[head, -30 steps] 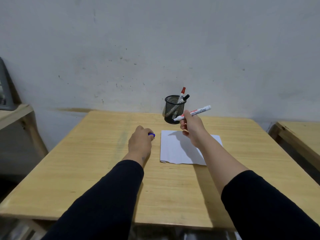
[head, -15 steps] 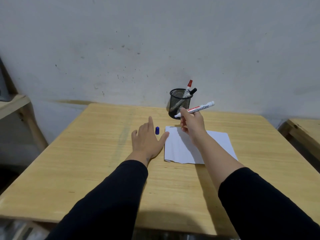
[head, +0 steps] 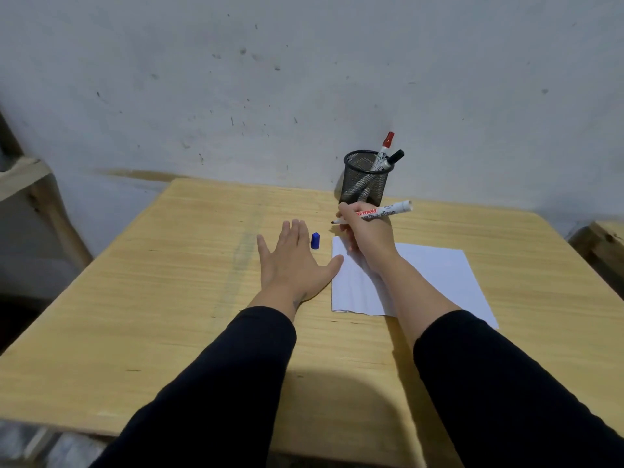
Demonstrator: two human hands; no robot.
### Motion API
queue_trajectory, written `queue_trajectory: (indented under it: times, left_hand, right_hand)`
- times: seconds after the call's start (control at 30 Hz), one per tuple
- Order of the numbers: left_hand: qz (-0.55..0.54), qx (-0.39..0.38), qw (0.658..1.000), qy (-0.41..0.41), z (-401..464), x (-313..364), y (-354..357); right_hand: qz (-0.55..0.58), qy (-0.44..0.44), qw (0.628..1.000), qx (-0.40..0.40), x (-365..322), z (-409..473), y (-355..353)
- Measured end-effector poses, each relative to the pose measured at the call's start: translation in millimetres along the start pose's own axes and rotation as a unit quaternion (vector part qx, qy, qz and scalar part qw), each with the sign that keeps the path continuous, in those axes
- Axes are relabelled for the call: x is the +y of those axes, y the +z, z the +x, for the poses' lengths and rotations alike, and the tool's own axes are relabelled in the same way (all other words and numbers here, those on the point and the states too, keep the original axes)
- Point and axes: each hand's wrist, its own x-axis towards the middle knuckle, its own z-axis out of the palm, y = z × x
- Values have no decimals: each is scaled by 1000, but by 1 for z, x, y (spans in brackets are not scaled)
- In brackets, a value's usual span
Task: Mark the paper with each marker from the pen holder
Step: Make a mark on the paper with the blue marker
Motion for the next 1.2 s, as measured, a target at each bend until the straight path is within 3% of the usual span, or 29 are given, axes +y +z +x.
queue_trajectory:
  times: [0.17, 0.47, 0.8, 1.2]
  left_hand:
    - [18, -13, 1000, 1, 2, -1, 1]
    - [21, -16, 1000, 3, 3, 0, 0]
    - [20, -15, 1000, 1, 3, 1, 0]
    - [8, -5, 1000, -3, 4, 2, 0]
  right_hand:
    - [-55, -65, 995, 52, 5, 1, 2]
    - [-79, -64, 992, 69, 3, -3, 3]
    - [-206, -82, 972, 73, 6, 1, 2]
    - [-34, -21, 996, 78, -2, 5, -6]
